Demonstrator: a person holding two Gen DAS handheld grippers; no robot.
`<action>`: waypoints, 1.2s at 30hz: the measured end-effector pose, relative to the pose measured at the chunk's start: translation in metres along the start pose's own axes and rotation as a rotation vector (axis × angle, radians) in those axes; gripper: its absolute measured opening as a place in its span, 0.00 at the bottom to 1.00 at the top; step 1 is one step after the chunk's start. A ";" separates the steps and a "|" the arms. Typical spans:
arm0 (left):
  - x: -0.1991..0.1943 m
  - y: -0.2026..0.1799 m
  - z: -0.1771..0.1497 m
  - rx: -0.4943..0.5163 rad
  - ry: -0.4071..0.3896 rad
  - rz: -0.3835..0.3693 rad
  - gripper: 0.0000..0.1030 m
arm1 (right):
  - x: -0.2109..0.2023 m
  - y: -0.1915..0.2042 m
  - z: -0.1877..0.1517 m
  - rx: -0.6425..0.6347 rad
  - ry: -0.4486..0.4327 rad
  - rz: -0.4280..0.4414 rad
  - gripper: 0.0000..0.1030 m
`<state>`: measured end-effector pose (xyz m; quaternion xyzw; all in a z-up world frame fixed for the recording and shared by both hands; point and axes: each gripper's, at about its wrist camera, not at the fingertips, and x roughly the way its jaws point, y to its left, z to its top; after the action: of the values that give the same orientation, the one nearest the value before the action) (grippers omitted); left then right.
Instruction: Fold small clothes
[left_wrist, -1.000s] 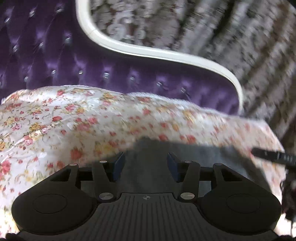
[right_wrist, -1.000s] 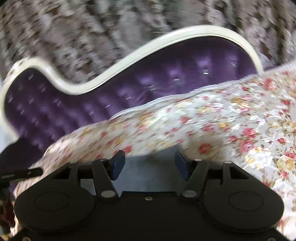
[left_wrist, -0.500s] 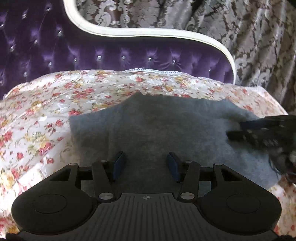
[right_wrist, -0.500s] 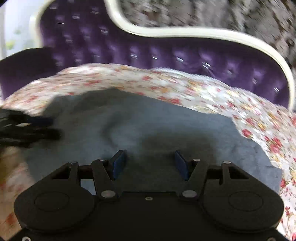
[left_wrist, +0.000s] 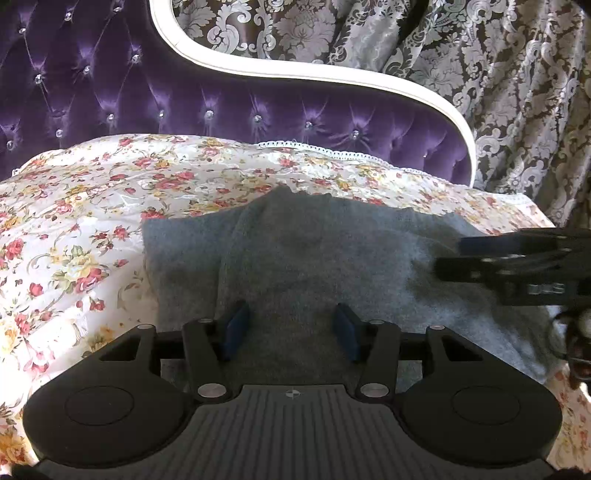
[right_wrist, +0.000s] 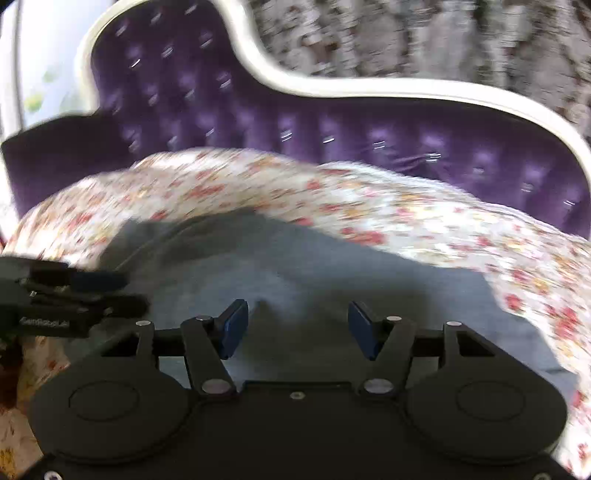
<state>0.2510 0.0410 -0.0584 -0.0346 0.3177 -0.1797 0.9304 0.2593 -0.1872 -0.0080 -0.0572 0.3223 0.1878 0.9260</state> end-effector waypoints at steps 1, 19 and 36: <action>0.000 0.000 0.000 -0.001 0.001 -0.001 0.48 | 0.010 -0.002 0.004 0.022 0.016 0.003 0.63; -0.002 0.007 0.000 -0.071 -0.008 -0.032 0.48 | 0.051 -0.050 0.038 -0.046 -0.011 -0.043 0.44; -0.003 0.010 0.001 -0.093 -0.004 -0.050 0.48 | 0.085 -0.060 0.052 -0.068 0.041 -0.072 0.06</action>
<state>0.2524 0.0516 -0.0580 -0.0861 0.3226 -0.1880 0.9237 0.3740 -0.2044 -0.0203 -0.1040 0.3326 0.1639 0.9229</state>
